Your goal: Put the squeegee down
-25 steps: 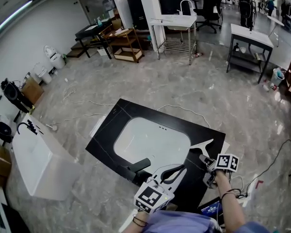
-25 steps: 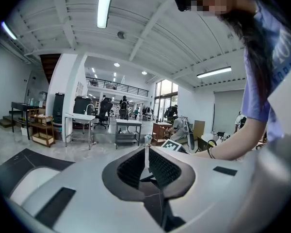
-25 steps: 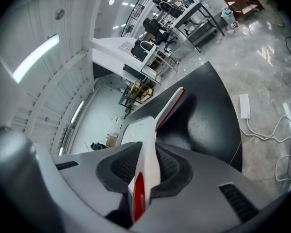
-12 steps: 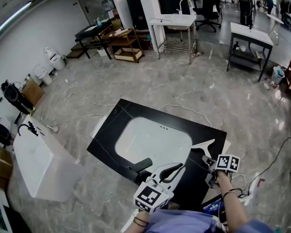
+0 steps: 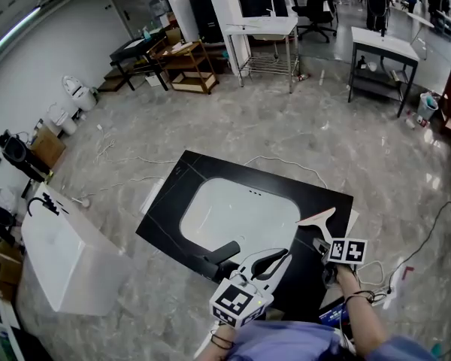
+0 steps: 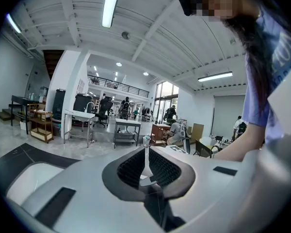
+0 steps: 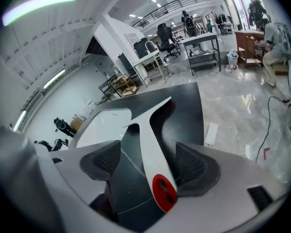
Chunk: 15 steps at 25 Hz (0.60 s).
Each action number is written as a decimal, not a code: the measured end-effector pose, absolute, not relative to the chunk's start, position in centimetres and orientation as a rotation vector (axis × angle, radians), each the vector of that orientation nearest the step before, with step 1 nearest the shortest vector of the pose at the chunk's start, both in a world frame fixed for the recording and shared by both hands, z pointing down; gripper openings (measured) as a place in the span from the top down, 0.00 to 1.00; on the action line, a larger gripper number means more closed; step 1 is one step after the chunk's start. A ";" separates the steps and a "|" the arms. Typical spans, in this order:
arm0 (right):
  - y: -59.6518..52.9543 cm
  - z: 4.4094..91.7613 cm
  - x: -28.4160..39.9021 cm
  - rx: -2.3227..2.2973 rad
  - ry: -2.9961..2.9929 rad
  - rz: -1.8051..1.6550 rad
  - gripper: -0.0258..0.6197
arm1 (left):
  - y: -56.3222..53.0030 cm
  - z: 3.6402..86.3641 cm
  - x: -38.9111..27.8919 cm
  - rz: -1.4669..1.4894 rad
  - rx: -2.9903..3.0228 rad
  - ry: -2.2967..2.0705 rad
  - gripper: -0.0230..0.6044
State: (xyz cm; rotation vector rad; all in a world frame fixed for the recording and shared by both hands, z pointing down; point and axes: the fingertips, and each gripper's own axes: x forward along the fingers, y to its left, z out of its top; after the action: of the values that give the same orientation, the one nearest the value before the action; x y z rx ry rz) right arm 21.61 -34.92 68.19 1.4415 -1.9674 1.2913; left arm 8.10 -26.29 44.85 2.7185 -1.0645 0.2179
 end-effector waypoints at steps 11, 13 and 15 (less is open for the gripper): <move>-32.7 67.2 22.2 1.467 -1.931 1.142 0.43 | -25.7 45.1 7.0 0.237 2.740 -1.013 0.92; -32.6 66.2 22.3 1.496 -1.943 1.144 0.43 | -25.5 45.1 6.8 0.234 2.747 -0.998 0.92; -32.5 65.1 22.2 1.527 -1.960 1.142 0.43 | -25.3 45.1 6.5 0.232 2.755 -0.985 0.92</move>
State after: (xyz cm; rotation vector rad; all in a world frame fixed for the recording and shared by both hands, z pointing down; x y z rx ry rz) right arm 22.21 -32.48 65.05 1.5267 -1.9601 1.1421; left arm 6.53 -25.31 45.08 2.7547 -0.9852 0.2323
